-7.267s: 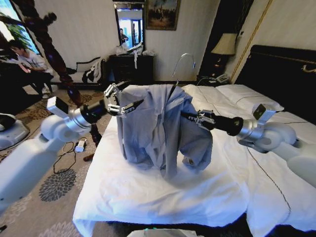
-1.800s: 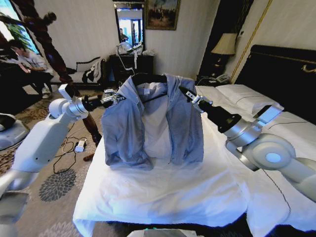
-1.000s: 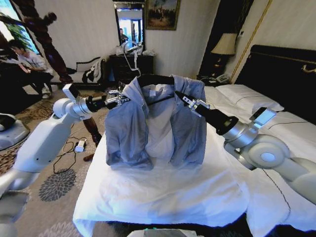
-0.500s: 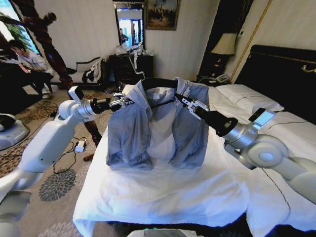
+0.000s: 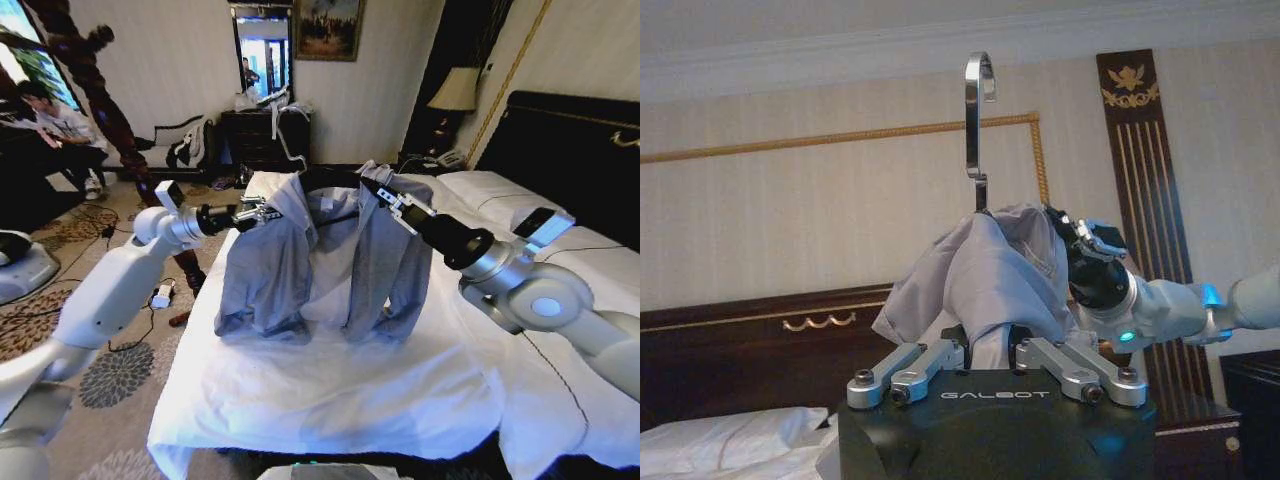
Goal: Pick up the clothes from the bed and hang them on the clothes hanger.
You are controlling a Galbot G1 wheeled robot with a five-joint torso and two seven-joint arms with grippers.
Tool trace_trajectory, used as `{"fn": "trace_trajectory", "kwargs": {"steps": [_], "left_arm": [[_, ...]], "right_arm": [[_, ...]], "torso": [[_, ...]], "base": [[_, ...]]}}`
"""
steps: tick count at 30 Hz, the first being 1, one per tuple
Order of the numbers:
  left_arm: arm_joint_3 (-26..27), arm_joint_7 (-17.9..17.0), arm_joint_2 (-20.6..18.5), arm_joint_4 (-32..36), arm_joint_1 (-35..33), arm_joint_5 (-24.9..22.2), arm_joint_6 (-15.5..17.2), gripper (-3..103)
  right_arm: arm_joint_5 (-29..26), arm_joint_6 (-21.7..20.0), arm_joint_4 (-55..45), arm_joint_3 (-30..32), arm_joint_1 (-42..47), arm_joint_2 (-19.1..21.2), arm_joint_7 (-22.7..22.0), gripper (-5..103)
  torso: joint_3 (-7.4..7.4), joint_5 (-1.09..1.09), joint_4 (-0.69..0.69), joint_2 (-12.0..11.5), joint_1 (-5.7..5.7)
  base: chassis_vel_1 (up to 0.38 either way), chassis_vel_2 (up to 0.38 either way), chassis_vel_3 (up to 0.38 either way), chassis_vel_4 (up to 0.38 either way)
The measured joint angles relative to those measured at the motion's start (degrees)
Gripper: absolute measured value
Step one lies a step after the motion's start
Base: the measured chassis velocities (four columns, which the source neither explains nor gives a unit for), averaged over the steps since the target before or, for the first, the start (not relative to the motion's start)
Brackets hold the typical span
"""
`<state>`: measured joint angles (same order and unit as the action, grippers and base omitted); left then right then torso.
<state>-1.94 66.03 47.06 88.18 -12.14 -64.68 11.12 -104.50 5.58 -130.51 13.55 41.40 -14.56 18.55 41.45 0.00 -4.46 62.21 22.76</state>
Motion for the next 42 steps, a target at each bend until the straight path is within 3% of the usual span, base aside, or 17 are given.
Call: {"fn": "trace_trajectory", "kwargs": {"steps": [10,19,25,26,29,30,31,32,35,36,38,39,41,42], "left_arm": [[-4.4,-0.8,3.2,-0.9,2.5,0.9,0.1,16],[-6.7,-2.5,8.5,-3.9,4.8,1.5,0.1,16],[-6.6,-3.5,10.0,-4.5,6.5,-0.1,0.2,16],[-6.4,-3.5,10.0,-4.6,6.7,-0.3,0.2,16],[-6.0,-3.6,9.8,-4.8,6.9,-0.7,0.2,16],[-5.7,-3.6,9.7,-4.8,7.0,-1.0,0.2,16],[-5.4,-3.7,9.6,-4.9,7.0,-1.3,0.2,16],[-4.7,-4.0,9.2,-5.1,7.1,-1.9,0.2,16],[-3.7,-4.5,8.7,-5.7,7.3,-3.0,0.2,16],[-3.1,-4.7,8.4,-6.1,7.3,-3.5,0.2,16],[-2.3,-5.0,8.0,-6.7,7.4,-4.0,0.2,16],[-2.1,-5.1,7.9,-7.0,7.4,-4.2,0.2,16],[-0.9,-6.1,7.1,-8.3,7.4,-5.1,0.3,16],[-0.5,-7.0,6.5,-8.8,7.4,-5.6,0.2,16]], "right_arm": [[-0.6,-0.3,-0.2,0.3,-0.6,0.3,1.4,0],[-1.0,-0.7,-1.3,0.4,-0.6,0.2,2.1,0],[0.6,-0.7,-1.5,1.0,0.3,-0.4,-3.7,1],[0.5,-0.7,-1.6,1.1,0.4,-0.5,-4.9,10],[0.2,-0.7,-1.8,1.3,0.6,-0.8,-6.4,10],[-0.1,-0.7,-2.0,1.4,0.7,-0.9,-7.1,21],[-0.4,-0.8,-2.1,1.4,0.8,-1.0,-7.7,21],[-0.9,-0.8,-2.3,1.4,1.1,-1.3,-8.3,32],[-1.3,-0.8,-2.4,1.4,1.4,-1.5,-8.4,32],[-1.3,-0.9,-2.4,1.4,1.6,-1.6,-8.3,43],[-1.3,-0.9,-2.4,1.4,1.8,-1.7,-7.8,43],[-1.2,-0.9,-2.5,1.4,1.9,-1.7,-7.6,53],[-0.3,-0.8,-2.5,1.2,2.4,-2.1,-6.0,53],[0.1,-0.7,-2.4,1.1,2.6,-2.3,-5.4,65]], "torso": [[0.00,0.01,0.01,0.0,0.00],[0.00,0.00,-0.01,0.0,0.00],[0.00,0.01,-0.01,0.0,0.00],[0.00,0.01,0.00,0.0,0.00],[0.00,0.00,0.00,0.0,0.00],[0.00,0.00,0.00,0.0,0.00],[0.00,0.00,0.00,0.0,0.00],[0.00,0.00,0.00,0.0,0.00],[0.00,0.00,0.00,0.0,0.00],[0.00,-0.01,0.01,0.0,0.00],[0.00,-0.01,0.01,0.0,0.00],[0.00,-0.01,0.01,0.0,0.00],[0.00,-0.01,-0.01,0.0,0.00],[0.00,-0.01,-0.01,0.0,0.00]], "base": [[0.000,0.000,0.000,0.000],[0.000,0.000,0.000,0.000],[0.000,0.000,0.000,0.000],[0.000,0.000,0.000,0.000],[0.000,0.000,0.000,0.000],[0.000,0.000,0.000,0.000],[0.000,0.000,0.000,0.000],[0.000,0.000,0.000,0.000],[0.000,0.000,0.000,0.000],[0.000,0.000,0.000,0.000],[0.000,0.000,0.000,0.000],[0.000,0.000,0.000,0.000],[0.000,0.000,0.000,0.000],[0.000,0.000,0.000,0.000]]}}
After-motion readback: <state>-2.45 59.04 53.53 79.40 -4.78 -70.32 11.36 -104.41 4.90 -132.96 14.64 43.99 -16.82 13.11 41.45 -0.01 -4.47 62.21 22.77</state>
